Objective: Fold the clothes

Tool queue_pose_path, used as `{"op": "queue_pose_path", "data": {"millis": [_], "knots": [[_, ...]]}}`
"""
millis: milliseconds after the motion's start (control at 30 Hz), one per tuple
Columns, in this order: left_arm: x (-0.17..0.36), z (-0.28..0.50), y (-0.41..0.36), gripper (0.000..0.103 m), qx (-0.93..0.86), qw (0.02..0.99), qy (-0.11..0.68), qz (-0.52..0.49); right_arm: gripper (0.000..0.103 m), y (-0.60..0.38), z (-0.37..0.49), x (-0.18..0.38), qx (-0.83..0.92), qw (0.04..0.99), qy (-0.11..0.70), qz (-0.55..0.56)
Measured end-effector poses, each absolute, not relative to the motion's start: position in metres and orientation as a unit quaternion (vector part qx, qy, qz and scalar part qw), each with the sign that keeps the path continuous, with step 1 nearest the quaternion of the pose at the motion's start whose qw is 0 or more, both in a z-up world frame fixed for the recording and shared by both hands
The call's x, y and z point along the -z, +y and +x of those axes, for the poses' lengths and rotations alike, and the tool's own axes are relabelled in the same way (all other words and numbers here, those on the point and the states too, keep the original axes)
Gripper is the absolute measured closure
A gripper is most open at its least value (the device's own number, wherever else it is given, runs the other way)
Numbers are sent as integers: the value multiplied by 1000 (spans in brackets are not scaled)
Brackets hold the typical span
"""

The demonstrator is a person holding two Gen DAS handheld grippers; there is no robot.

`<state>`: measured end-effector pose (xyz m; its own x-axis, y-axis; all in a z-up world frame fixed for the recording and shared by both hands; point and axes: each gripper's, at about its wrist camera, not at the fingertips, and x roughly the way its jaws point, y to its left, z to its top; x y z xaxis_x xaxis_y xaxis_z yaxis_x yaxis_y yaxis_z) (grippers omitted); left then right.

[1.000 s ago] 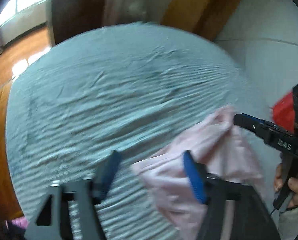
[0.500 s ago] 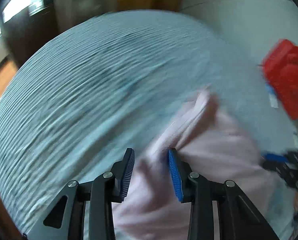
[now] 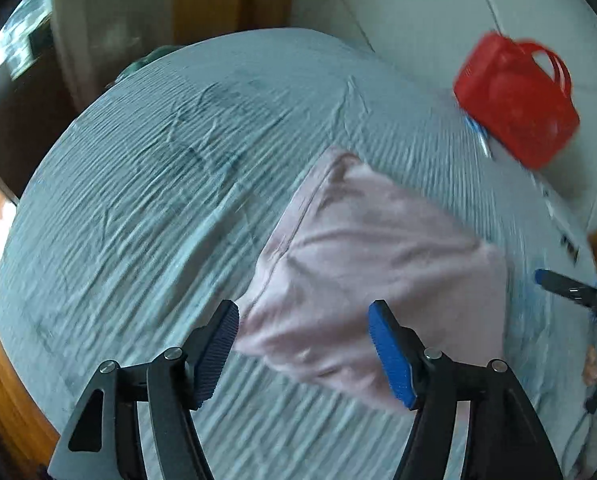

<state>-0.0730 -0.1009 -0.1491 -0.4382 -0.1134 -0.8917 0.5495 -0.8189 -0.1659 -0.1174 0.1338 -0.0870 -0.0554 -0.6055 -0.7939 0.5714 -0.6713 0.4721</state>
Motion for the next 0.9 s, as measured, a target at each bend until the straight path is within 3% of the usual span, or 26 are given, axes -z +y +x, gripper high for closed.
{"op": "queue_pose_path", "data": {"millis": [133, 167, 200, 300, 500, 600, 700, 833, 900], "knots": [[164, -80, -107, 35, 826, 170, 152, 516, 35, 130, -81, 94, 750, 348, -43, 560], [167, -81, -110, 35, 829, 154, 146, 518, 39, 128, -70, 94, 759, 332, -51, 558], [168, -84, -112, 35, 833, 136, 142, 518, 54, 128, -59, 93, 764, 319, -64, 557], [175, -89, -109, 35, 838, 77, 121, 526, 70, 117, -29, 98, 764, 298, -90, 565], [201, -93, -94, 35, 815, 15, 74, 575, 71, 99, 5, 117, 759, 250, -72, 596], [203, -88, -95, 35, 811, 13, 42, 583, 78, 109, 8, 119, 755, 226, -76, 611], [198, -88, -109, 35, 802, 1, 67, 593, 79, 114, 6, 114, 745, 223, -70, 624], [165, -117, -138, 33, 838, 5, 96, 537, 72, 137, -19, 80, 783, 211, -96, 576], [162, -141, -148, 29, 844, 1, 118, 523, 39, 146, -43, 67, 804, 197, -110, 551]]}}
